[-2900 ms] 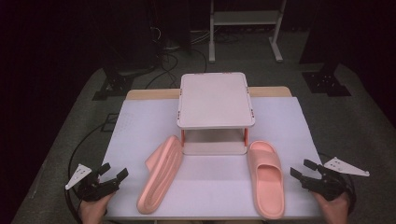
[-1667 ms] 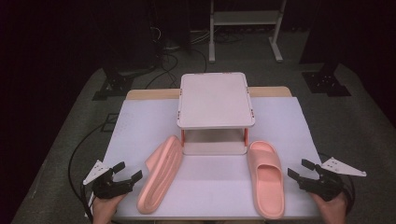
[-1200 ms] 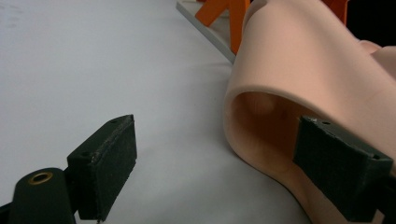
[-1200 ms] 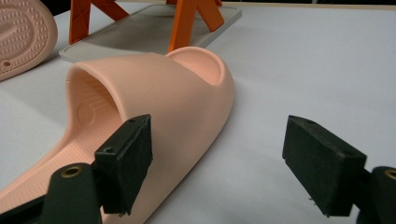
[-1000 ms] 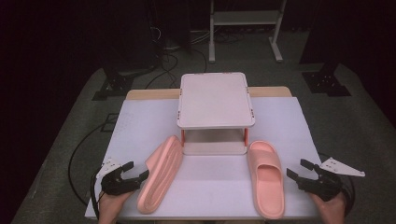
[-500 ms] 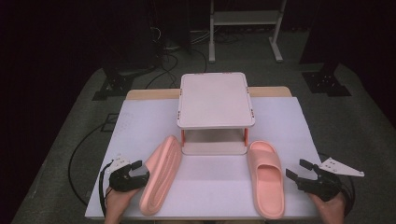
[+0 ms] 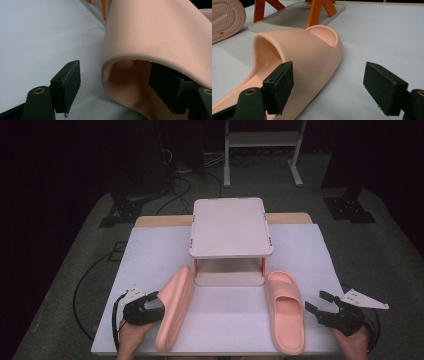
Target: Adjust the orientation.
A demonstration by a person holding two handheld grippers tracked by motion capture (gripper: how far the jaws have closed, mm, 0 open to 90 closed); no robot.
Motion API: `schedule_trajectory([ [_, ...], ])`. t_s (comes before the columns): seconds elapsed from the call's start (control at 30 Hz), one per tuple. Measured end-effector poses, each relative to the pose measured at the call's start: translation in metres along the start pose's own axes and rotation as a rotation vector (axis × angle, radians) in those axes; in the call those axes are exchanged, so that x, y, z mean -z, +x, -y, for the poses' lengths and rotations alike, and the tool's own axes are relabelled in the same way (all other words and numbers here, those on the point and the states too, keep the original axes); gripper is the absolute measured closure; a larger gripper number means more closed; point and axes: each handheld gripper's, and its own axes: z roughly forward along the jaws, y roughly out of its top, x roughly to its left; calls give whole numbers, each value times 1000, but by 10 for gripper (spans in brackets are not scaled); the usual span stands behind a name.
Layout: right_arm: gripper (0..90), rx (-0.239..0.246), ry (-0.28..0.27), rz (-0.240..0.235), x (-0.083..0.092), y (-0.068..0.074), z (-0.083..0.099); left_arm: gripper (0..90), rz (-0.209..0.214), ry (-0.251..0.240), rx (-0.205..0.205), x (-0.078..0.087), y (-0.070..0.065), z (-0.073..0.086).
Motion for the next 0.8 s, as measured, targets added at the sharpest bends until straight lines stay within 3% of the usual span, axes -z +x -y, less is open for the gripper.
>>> schedule_trajectory([
  [0.7,237,20,-23,-3,3,9,-1,421,48,19,-66,-21,-26,-8],
  [0.77,238,19,-30,-3,4,10,-1,402,82,23,-55,-24,-27,-8],
  [0.8,238,20,-31,-4,4,11,-1,446,68,28,-69,-25,-30,-8],
])
